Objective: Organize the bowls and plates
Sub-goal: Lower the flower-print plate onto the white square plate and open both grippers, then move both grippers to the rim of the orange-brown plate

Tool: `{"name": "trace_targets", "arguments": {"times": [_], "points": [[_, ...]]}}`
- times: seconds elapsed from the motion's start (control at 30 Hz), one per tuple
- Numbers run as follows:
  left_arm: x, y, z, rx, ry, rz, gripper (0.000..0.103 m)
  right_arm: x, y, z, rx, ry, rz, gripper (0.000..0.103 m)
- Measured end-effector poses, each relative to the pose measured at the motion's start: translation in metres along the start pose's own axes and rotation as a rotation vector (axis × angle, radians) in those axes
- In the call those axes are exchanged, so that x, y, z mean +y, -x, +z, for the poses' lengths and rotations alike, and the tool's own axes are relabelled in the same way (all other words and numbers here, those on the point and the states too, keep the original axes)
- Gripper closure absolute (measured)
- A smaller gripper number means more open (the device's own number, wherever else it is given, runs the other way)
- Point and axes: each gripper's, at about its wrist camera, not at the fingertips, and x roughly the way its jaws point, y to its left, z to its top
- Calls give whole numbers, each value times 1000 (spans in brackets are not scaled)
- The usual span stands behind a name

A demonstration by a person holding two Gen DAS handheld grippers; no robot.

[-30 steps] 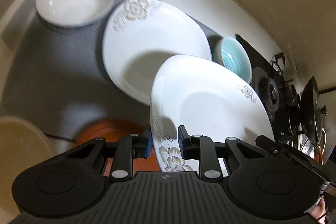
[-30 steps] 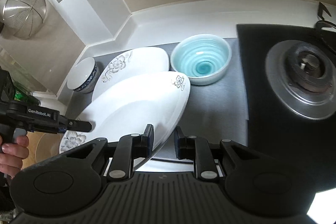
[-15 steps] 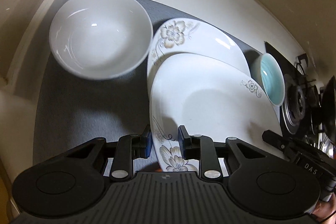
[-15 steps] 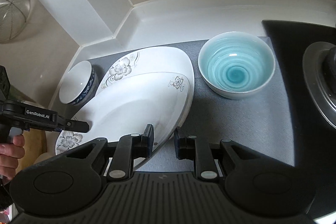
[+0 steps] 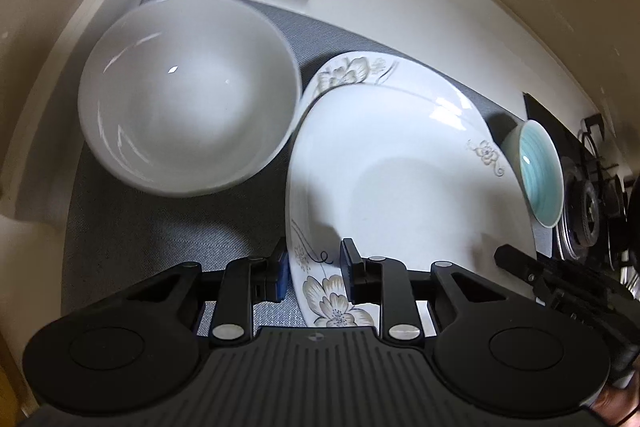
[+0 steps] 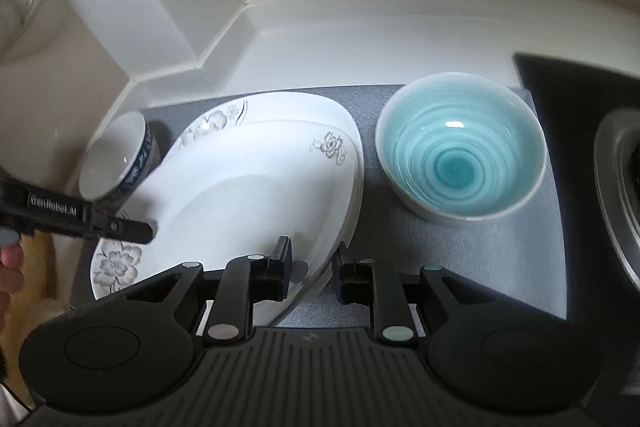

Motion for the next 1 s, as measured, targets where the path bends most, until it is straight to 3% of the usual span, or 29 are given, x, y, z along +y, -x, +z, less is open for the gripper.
{"name": "trace_targets", "arguments": {"times": [0.27,0.43,0.63,0.8,1.0], "points": [[-6,-8,-2,-14,-37,10,75,5,-12,-2,-26,82,-106,76],[-5,-9,0,-29,-49,11,76,4,-17,-1,-51,123,-116,75],[-3,1,-13,-45,-62,21,76,-3,-3,-10,-30,36,-76,74],[0,12,-30,-62,-56,-23,76,-12,17,-27,-28,-82,13,73],[-1,5,-24,-67,-31,-31,77,-20,13,-31,-39,-139,47,74]]}}
